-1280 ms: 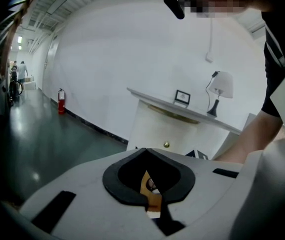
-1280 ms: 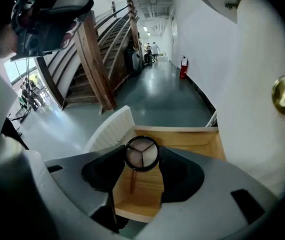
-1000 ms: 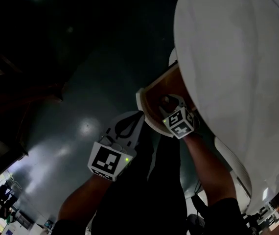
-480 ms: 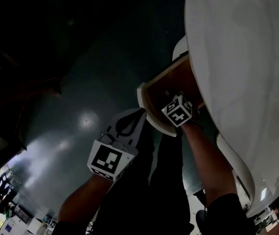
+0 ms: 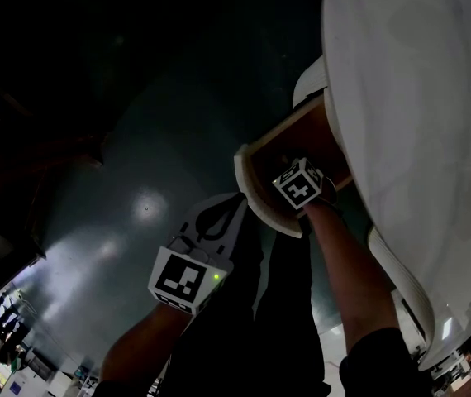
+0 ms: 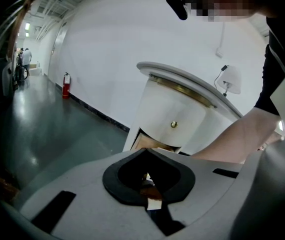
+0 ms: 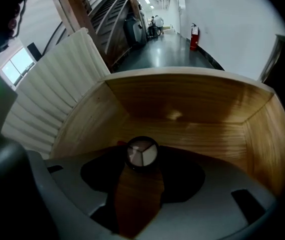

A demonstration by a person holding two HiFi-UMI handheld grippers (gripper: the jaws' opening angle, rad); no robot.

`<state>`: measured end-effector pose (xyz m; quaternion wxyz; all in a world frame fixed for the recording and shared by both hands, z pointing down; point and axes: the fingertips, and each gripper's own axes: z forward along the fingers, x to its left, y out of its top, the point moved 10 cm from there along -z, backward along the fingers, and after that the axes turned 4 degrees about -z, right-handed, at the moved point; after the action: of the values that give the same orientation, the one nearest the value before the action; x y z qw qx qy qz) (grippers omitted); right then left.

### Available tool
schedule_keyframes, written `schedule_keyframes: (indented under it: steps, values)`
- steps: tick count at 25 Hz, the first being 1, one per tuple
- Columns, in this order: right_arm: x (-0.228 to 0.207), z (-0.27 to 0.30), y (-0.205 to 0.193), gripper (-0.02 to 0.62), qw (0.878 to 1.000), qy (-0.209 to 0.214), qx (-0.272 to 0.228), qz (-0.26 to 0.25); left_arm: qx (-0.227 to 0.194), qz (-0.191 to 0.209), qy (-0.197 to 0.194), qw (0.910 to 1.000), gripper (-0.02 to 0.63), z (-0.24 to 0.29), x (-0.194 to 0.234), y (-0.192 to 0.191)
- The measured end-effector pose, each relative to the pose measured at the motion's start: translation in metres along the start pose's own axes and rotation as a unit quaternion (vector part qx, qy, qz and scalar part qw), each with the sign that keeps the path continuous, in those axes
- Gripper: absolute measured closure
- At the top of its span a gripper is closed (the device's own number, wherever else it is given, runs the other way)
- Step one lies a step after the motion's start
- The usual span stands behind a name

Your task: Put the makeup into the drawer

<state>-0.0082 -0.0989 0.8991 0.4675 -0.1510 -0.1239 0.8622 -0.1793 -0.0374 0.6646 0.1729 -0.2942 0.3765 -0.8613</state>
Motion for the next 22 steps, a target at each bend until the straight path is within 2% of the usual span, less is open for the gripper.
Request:
schedule_keyframes:
  steps: [5, 9, 17, 22]
  values:
    - [0.0, 0.003, -0.003, 0.379, 0.999, 0.014, 0.006, 0.042, 0.0, -0.004, 0.003, 1.0, 0.595, -0.003, 0.005, -0.001]
    - [-0.001, -0.011, 0.0, 0.379, 0.998, -0.005, -0.012, 0.054, 0.0, -0.006, -0.004, 1.0, 0.595, -0.012, 0.004, -0.001]
    - [0.028, -0.094, 0.021, 0.379, 0.991, -0.043, -0.097, 0.081, -0.011, -0.008, -0.014, 0.9998, 0.595, -0.046, -0.011, 0.025]
    - [0.056, -0.16, 0.025, 0.38, 0.975, -0.052, -0.162, 0.144, -0.021, -0.008, -0.024, 0.9994, 0.595, -0.079, -0.027, 0.058]
